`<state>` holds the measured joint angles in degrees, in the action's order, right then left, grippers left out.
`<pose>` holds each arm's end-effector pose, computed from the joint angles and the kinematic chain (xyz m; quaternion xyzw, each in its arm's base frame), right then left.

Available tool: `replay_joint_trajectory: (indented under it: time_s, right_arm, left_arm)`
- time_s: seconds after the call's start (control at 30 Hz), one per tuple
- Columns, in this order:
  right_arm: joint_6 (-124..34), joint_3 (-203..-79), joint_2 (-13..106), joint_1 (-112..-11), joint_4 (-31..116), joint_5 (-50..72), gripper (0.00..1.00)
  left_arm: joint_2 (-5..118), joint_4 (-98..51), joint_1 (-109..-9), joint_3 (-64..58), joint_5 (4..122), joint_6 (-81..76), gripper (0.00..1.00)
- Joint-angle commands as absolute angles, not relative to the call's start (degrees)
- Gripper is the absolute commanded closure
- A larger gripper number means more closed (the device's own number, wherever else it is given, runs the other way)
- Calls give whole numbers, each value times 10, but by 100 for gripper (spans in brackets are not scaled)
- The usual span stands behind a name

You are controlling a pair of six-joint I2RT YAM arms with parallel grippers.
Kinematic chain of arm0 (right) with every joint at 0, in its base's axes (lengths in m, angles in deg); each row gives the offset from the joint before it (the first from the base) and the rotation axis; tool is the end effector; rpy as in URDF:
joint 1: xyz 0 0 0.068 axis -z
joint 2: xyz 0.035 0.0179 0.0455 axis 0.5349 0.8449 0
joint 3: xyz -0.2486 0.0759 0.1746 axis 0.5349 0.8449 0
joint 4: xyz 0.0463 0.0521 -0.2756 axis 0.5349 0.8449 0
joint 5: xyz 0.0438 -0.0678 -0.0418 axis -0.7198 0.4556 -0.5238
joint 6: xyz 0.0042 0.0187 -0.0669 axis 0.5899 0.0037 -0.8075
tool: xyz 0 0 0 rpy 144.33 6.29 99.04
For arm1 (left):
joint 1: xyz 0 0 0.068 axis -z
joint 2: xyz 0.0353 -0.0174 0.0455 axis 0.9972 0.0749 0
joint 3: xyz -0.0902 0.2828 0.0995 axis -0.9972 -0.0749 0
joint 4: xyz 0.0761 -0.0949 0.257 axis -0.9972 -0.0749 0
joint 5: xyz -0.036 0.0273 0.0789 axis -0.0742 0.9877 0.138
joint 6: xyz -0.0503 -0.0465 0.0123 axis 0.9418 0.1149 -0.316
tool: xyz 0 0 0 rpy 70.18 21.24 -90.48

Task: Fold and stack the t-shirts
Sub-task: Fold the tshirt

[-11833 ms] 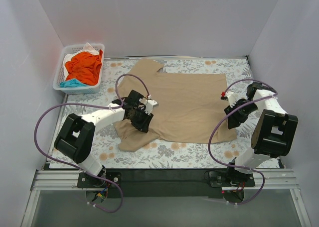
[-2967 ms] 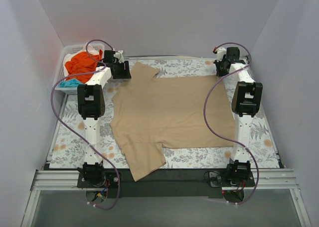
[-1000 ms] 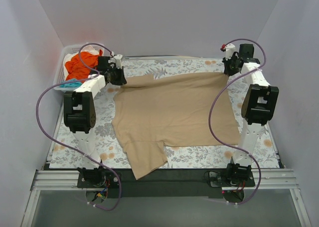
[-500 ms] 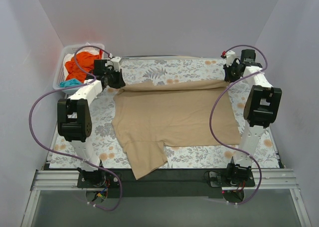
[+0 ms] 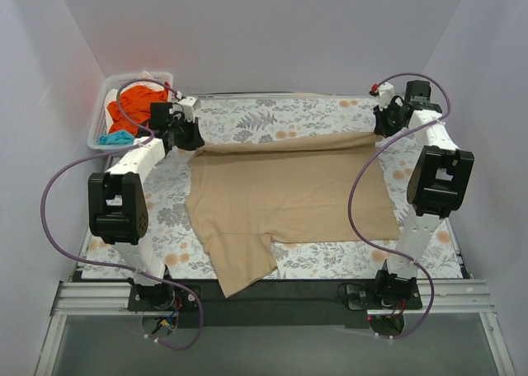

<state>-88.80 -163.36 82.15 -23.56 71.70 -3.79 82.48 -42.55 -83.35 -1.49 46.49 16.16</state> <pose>0.5130 -0.0575 0.2595 -0.2893 0.8745 0.0337 0.3878 0.4351 -0.0417 0.2522 -0.1360 0.8939 -0.2969 0.3070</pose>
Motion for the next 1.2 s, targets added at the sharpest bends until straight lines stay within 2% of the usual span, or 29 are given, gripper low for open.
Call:
replay_joint_trajectory:
  time_s: [0.0,0.53,0.6,0.67,0.8,0.83,0.87,0.93,1.0,1.13,1.17]
  right_arm:
    - [-910,-1614,790,-230,725,-51,99]
    - [-965,-1553,810,-226,736,-39,99]
    - [-973,-1552,812,-226,747,-38,87]
    - [-984,-1549,810,-225,757,-37,76]
    - [-999,-1547,791,-222,779,-42,55]
    - [-1002,-1548,779,-221,783,-43,47]
    - [-1008,-1549,773,-221,791,-46,45]
    - [-1005,-1558,767,-218,795,-53,43]
    - [-986,-1590,775,-218,806,-63,46]
    - [-939,-1672,834,-218,836,-73,61]
    - [-933,-1685,844,-218,847,-78,62]
  left_arm:
    - [784,-427,-839,-27,461,152,100]
    - [813,-437,-832,-117,444,109,100]
    - [824,-456,-828,-113,447,95,98]
    - [837,-480,-827,-107,451,90,89]
    - [832,-518,-827,-81,446,72,63]
    - [829,-524,-827,-63,440,69,58]
    - [823,-531,-827,-53,440,70,56]
    - [824,-531,-827,-14,436,81,53]
    - [849,-530,-826,23,436,91,52]
    - [919,-538,-826,120,455,136,52]
    - [930,-540,-826,149,458,142,52]
